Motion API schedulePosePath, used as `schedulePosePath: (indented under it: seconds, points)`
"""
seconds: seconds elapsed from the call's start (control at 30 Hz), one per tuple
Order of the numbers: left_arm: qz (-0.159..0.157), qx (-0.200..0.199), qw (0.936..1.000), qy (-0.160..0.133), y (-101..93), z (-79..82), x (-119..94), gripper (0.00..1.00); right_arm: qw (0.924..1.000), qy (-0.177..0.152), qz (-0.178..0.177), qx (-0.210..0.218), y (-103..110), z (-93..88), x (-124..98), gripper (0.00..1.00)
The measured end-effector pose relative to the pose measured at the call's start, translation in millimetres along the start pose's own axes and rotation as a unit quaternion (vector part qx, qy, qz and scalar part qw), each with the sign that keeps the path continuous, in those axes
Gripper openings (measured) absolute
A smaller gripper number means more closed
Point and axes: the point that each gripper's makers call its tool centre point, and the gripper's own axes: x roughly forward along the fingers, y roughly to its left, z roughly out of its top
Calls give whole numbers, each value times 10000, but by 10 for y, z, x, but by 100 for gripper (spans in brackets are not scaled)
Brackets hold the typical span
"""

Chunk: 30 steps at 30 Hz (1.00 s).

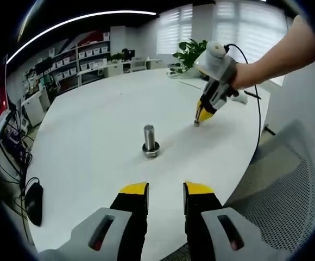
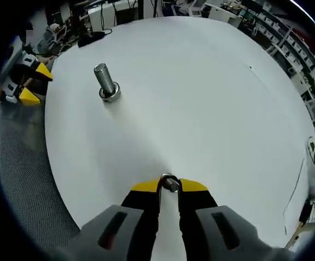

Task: Place the washer onto the threaded stud by aligning its center hole with the stud, sliding it down to the base, and recovering from edge contact or off-axis alignment until the washer reaches the visible bottom stop.

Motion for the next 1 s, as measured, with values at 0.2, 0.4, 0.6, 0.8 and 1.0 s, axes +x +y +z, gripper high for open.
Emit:
schedulePosePath:
  seconds: [0.2, 0.4, 0.6, 0.8, 1.0]
  points:
    - [-1, -3, 10000, -5, 0, 3, 4, 23, 10000, 20, -5, -15, 17, -8, 50, 15]
    - [-19, 9, 10000, -6, -12, 5, 7, 23, 10000, -29, -52, 34, 21, -8, 68, 19]
    - [-39, 5, 10000, -31, -21, 18, 5, 23, 9998, -118, -121, 131, 17, -15, -16, 20]
    - [-121, 93, 9998, -107, -81, 55, -7, 23, 9988, -277, -230, 321, 48, -84, -159, 23]
    - [-174, 129, 9997, -119, -100, 60, 0, 23, 9984, -405, -227, 327, 159, -151, -263, 23]
